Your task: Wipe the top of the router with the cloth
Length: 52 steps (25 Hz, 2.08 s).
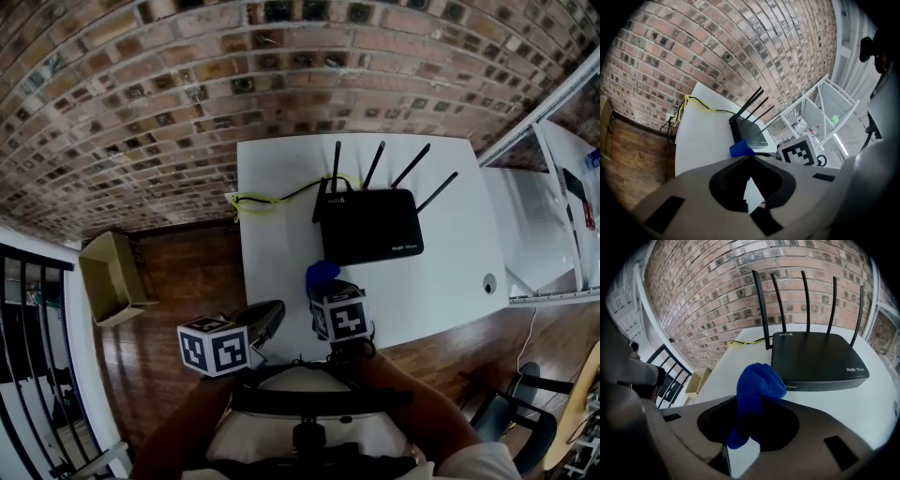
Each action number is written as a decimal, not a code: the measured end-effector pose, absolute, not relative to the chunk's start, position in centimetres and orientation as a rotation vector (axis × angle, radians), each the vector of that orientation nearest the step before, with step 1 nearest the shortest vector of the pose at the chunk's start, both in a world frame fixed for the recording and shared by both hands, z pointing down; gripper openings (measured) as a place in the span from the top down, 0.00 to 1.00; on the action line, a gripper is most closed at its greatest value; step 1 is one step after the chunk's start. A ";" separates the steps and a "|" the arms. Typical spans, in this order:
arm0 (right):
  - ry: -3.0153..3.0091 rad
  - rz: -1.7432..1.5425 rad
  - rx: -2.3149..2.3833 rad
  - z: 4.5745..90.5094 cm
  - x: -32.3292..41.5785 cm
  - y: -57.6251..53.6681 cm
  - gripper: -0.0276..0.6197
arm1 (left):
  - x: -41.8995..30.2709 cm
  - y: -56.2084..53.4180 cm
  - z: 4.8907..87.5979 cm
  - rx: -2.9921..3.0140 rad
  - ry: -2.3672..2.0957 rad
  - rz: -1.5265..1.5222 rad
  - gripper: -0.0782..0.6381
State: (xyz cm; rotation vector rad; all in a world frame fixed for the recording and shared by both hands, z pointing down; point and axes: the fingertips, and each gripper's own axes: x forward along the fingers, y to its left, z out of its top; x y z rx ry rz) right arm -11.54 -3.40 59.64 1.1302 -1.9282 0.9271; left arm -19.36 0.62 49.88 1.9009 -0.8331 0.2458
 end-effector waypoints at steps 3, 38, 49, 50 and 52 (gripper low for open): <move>-1.924 0.931 1.137 59.9 -12.1 -3.8 0.75 | -19.6 0.9 50.0 1.897 -0.833 0.241 0.85; -1.728 1.198 1.341 61.6 -15.4 -13.1 0.75 | -23.5 -1.8 51.1 1.827 -0.883 0.199 0.85; -1.906 1.104 1.255 60.7 -17.3 -15.5 0.75 | -24.7 -1.8 51.2 1.822 -0.913 0.215 0.85; -1.944 1.100 1.244 60.4 -17.5 -15.6 0.75 | -24.7 -1.6 51.3 1.821 -0.908 0.213 0.85; -2.006 1.107 1.228 59.9 -17.8 -15.5 0.75 | -24.4 -1.5 51.1 1.822 -0.896 0.204 0.85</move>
